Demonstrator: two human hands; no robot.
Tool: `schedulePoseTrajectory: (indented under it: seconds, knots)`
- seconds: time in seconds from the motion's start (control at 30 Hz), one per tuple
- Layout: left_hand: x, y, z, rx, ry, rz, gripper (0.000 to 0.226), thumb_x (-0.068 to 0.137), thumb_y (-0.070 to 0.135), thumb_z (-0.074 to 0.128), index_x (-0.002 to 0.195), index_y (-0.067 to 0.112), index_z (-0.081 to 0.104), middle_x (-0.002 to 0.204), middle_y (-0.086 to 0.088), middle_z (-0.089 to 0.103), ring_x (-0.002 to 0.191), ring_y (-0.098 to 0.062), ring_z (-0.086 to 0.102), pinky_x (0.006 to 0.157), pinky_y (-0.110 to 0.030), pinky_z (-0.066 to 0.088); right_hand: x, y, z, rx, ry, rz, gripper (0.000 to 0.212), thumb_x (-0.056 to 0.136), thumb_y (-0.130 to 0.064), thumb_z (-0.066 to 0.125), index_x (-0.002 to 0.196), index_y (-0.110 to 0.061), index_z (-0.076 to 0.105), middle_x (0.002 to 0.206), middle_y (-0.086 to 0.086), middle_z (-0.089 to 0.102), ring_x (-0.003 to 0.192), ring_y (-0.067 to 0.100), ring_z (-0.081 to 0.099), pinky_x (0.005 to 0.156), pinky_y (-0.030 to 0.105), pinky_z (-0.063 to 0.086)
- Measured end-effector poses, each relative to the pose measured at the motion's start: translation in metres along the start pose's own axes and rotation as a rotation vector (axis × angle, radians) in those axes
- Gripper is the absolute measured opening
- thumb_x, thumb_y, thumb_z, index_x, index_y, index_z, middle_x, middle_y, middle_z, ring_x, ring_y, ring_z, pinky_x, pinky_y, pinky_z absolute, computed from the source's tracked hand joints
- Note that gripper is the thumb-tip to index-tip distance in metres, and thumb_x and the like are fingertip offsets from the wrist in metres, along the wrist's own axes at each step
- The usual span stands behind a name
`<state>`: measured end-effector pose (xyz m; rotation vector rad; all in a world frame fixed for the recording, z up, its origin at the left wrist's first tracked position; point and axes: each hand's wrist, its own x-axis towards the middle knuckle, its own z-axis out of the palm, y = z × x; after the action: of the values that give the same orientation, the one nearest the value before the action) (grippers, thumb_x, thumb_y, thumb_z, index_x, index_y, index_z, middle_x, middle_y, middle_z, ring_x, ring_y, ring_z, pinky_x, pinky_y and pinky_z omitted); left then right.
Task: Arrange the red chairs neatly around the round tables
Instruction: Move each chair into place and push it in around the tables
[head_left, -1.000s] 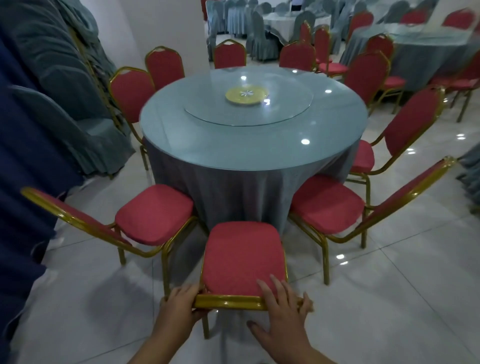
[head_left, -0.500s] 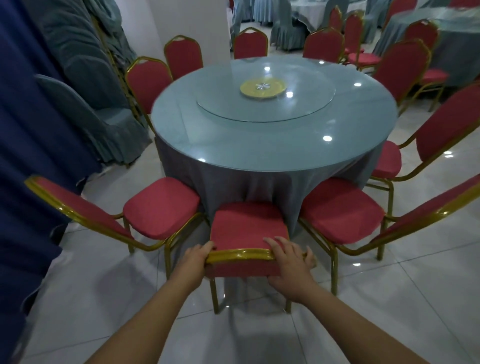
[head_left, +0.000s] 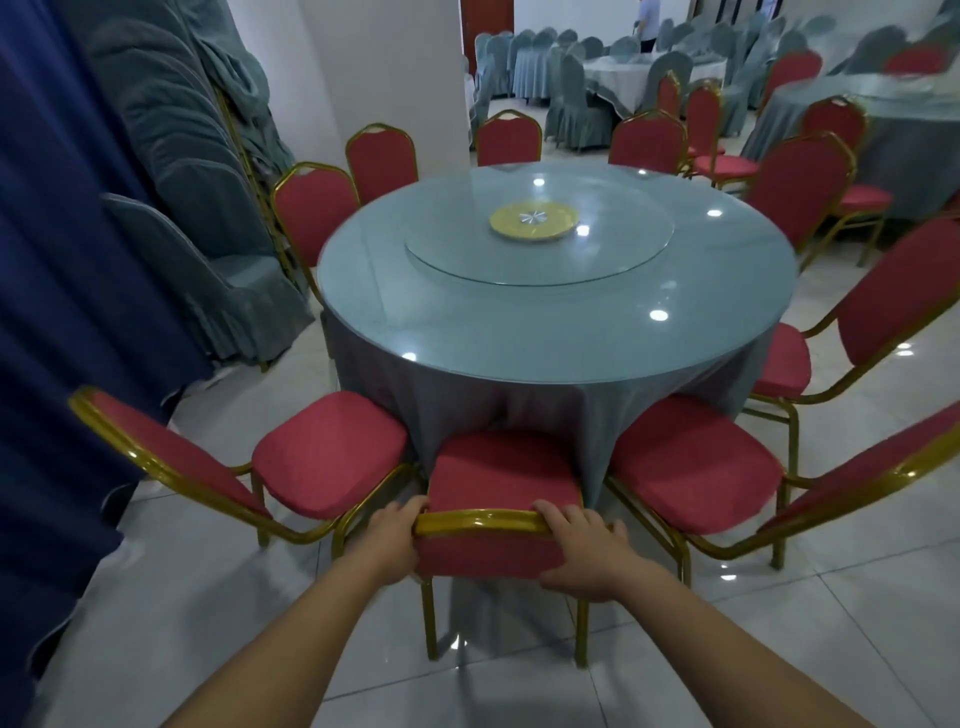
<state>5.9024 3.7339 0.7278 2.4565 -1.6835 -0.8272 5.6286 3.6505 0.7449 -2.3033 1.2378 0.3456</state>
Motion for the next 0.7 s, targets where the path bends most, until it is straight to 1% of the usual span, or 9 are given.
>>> schedulePoseTrajectory:
  seconds: [0.07, 0.13, 0.17, 0.27, 0.4, 0.5, 0.53, 0.63, 0.7]
  knots:
    - [-0.006, -0.011, -0.006, -0.065, -0.032, 0.012, 0.077, 0.083, 0.019, 0.066, 0.149, 0.036, 0.03, 0.136, -0.007, 0.044, 0.125, -0.028, 0.045, 0.103, -0.042, 0.045, -0.001, -0.008, -0.014, -0.009, 0.009, 0.017, 0.084, 0.078, -0.062, 0.059, 0.15, -0.036, 0.025, 0.143, 0.001, 0.042, 0.135, 0.03, 0.038, 0.109, 0.057, 0.029]
    - [-0.013, -0.029, -0.012, -0.135, -0.037, 0.033, 0.084, 0.083, 0.024, 0.068, 0.153, 0.038, 0.024, 0.142, -0.005, 0.039, 0.128, -0.026, 0.043, 0.106, -0.039, 0.043, 0.001, -0.031, -0.025, 0.015, 0.086, 0.006, 0.068, 0.081, -0.061, 0.059, 0.141, -0.034, 0.042, 0.135, 0.0, 0.05, 0.128, 0.028, 0.046, 0.105, 0.049, 0.037]
    - [-0.017, -0.04, -0.017, -0.17, -0.033, 0.036, 0.085, 0.084, 0.024, 0.068, 0.153, 0.039, 0.022, 0.145, -0.004, 0.036, 0.13, -0.024, 0.041, 0.106, -0.037, 0.043, 0.005, -0.048, -0.029, 0.042, 0.123, -0.019, 0.064, 0.083, -0.059, 0.059, 0.139, -0.034, 0.045, 0.134, -0.001, 0.051, 0.127, 0.027, 0.048, 0.104, 0.046, 0.038]
    - [-0.031, -0.083, -0.038, -0.203, -0.018, 0.066, 0.086, 0.086, 0.024, 0.068, 0.155, 0.04, 0.019, 0.152, 0.002, 0.028, 0.132, -0.02, 0.039, 0.106, -0.034, 0.044, 0.022, -0.114, -0.03, 0.134, 0.18, -0.158, 0.057, 0.087, -0.049, 0.06, 0.14, -0.036, 0.047, 0.138, -0.004, 0.051, 0.129, 0.023, 0.047, 0.106, 0.041, 0.038]
    - [-0.05, -0.163, -0.078, -0.271, 0.048, 0.05, 0.082, 0.088, 0.021, 0.068, 0.153, 0.042, 0.022, 0.154, 0.005, 0.026, 0.137, -0.019, 0.034, 0.11, -0.036, 0.043, 0.047, -0.214, -0.01, 0.252, 0.122, -0.346, 0.054, 0.088, -0.037, 0.064, 0.14, -0.027, 0.053, 0.138, -0.002, 0.053, 0.127, 0.015, 0.05, 0.108, 0.027, 0.038]
    - [-0.064, -0.233, -0.11, -0.343, 0.109, 0.063, 0.08, 0.091, 0.021, 0.069, 0.152, 0.043, 0.022, 0.154, 0.005, 0.026, 0.135, -0.013, 0.033, 0.106, -0.022, 0.036, 0.066, -0.289, 0.005, 0.274, 0.093, -0.383, 0.052, 0.09, -0.034, 0.064, 0.139, -0.029, 0.052, 0.136, -0.005, 0.051, 0.123, 0.009, 0.049, 0.101, 0.018, 0.036]
    - [-0.069, -0.257, -0.122, -0.355, 0.127, 0.062, 0.079, 0.091, 0.022, 0.068, 0.152, 0.042, 0.022, 0.155, 0.005, 0.027, 0.135, -0.013, 0.033, 0.105, -0.021, 0.035, 0.073, -0.314, 0.01, 0.282, 0.096, -0.386, 0.051, 0.09, -0.033, 0.065, 0.139, -0.029, 0.052, 0.135, -0.006, 0.051, 0.122, 0.007, 0.048, 0.098, 0.014, 0.034]
    - [-0.083, -0.326, -0.151, -0.376, 0.164, 0.031, 0.078, 0.091, 0.028, 0.068, 0.153, 0.043, 0.022, 0.155, 0.004, 0.027, 0.14, -0.017, 0.03, 0.11, -0.028, 0.032, 0.093, -0.38, 0.024, 0.315, 0.109, -0.36, 0.051, 0.091, -0.029, 0.067, 0.139, -0.024, 0.052, 0.135, -0.004, 0.051, 0.123, 0.007, 0.048, 0.095, 0.008, 0.03]
    - [-0.09, -0.369, -0.168, -0.376, 0.174, 0.025, 0.078, 0.09, 0.031, 0.068, 0.151, 0.045, 0.022, 0.155, 0.005, 0.027, 0.141, -0.017, 0.029, 0.112, -0.03, 0.03, 0.108, -0.418, 0.033, 0.343, 0.125, -0.332, 0.054, 0.091, -0.028, 0.068, 0.141, -0.021, 0.05, 0.137, -0.002, 0.049, 0.127, 0.01, 0.048, 0.098, 0.008, 0.03]
